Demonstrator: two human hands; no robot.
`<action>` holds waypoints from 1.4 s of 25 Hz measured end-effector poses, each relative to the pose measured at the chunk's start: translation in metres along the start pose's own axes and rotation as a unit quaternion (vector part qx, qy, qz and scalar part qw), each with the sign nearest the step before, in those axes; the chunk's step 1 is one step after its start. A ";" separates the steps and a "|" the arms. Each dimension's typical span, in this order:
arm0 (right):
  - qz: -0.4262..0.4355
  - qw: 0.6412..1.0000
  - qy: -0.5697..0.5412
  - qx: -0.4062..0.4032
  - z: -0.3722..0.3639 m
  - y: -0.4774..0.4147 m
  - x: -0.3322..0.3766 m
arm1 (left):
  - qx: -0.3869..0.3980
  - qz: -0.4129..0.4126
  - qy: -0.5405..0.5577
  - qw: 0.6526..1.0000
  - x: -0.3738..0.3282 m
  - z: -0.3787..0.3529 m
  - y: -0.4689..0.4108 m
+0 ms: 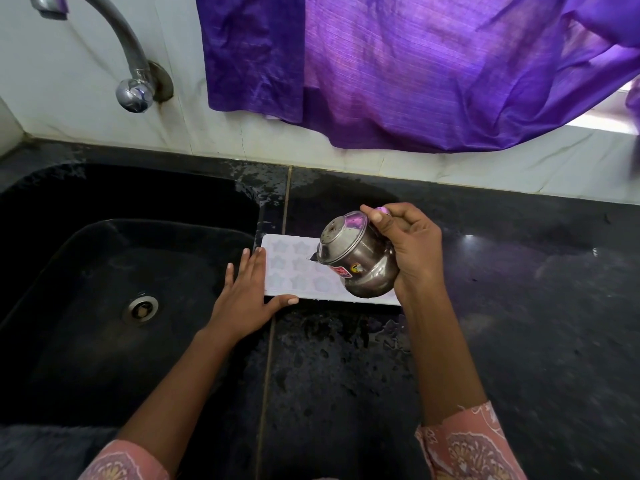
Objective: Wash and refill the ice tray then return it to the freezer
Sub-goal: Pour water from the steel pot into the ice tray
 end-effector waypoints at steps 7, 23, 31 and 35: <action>0.008 1.000 -0.003 0.003 -0.003 0.002 0.004 | -0.001 0.002 -0.002 1.000 0.001 -0.001 -0.001; 0.003 1.000 -0.021 0.000 -0.001 0.005 0.009 | 0.011 0.004 0.004 1.000 -0.002 0.001 0.001; -0.022 0.997 -0.073 0.000 -0.004 0.001 -0.002 | 0.010 0.003 0.004 1.000 -0.001 0.000 0.000; -0.030 0.998 -0.058 0.004 -0.012 0.000 -0.008 | -0.002 0.003 0.007 1.000 -0.001 0.001 0.001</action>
Point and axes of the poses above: each hand's wrist, its own y-axis away from the middle knuckle, its own z-axis out of the back of the hand, x = y × z, the point moved 7 cm from there along -y, towards the middle knuckle, and after that the axes turned 12 degrees about -z, right-handed, at the moved point
